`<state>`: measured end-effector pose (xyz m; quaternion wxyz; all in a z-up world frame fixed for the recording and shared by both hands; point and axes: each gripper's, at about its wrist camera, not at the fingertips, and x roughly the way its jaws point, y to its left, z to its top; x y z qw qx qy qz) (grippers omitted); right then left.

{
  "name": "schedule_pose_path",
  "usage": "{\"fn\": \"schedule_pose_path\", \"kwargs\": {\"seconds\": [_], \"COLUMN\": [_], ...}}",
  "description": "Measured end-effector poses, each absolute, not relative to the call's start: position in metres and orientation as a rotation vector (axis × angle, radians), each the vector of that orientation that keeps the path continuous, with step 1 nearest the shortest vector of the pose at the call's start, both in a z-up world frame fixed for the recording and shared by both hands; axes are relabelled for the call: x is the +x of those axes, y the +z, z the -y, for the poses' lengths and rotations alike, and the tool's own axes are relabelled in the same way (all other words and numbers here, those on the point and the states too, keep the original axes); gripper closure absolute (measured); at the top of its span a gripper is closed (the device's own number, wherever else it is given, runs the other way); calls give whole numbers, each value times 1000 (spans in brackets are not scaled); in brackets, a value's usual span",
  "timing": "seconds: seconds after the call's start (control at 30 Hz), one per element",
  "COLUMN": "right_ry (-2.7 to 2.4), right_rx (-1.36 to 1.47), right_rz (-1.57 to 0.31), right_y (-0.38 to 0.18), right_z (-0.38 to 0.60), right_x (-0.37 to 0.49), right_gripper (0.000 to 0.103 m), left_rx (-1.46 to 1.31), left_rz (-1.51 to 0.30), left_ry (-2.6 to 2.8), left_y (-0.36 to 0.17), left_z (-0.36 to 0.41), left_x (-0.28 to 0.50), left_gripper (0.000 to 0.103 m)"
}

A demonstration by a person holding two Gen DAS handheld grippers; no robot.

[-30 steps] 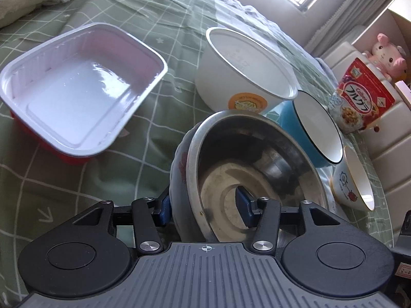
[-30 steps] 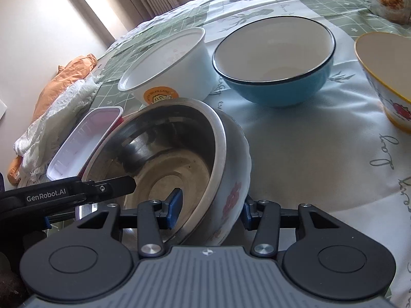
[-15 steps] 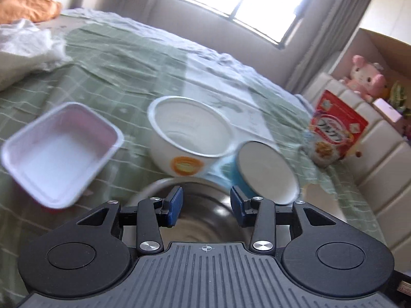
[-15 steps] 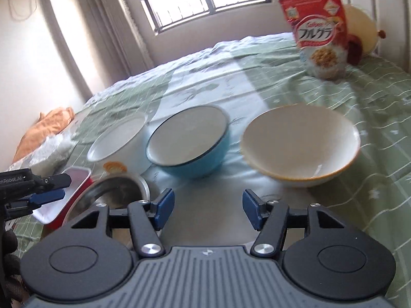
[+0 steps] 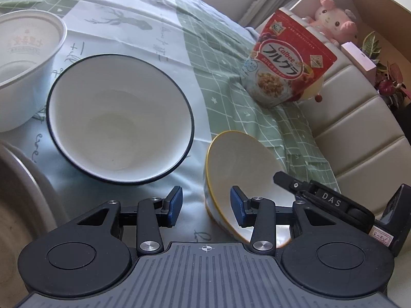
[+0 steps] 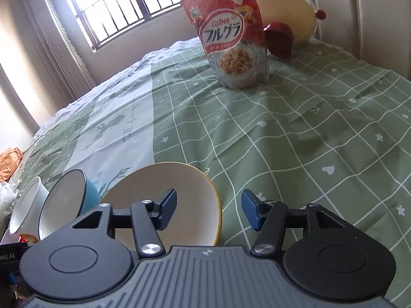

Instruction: Organize plates and bowls

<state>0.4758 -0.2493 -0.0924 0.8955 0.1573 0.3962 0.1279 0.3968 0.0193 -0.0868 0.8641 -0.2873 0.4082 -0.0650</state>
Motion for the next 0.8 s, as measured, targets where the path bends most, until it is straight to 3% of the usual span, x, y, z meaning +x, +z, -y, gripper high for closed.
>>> {"fn": "schedule_pose_path", "kwargs": {"seconds": [0.13, 0.2, 0.27, 0.8], "right_ry": [313, 349, 346, 530], "right_rx": [377, 412, 419, 349], "right_rz": [-899, -930, -933, -930], "right_y": [-107, -112, -113, -100], "right_z": [249, 247, 246, 205], "right_x": [488, 487, 482, 377], "right_gripper": [65, 73, 74, 73], "left_rx": [-596, -600, -588, -432], "left_rz": [-880, -896, -901, -913], "left_ry": [-119, -127, -136, -69], "left_y": [-98, -102, -103, -76], "left_z": [-7, -1, 5, -19], "left_x": [415, 418, 417, 282], "left_gripper": [59, 68, 74, 73]}}
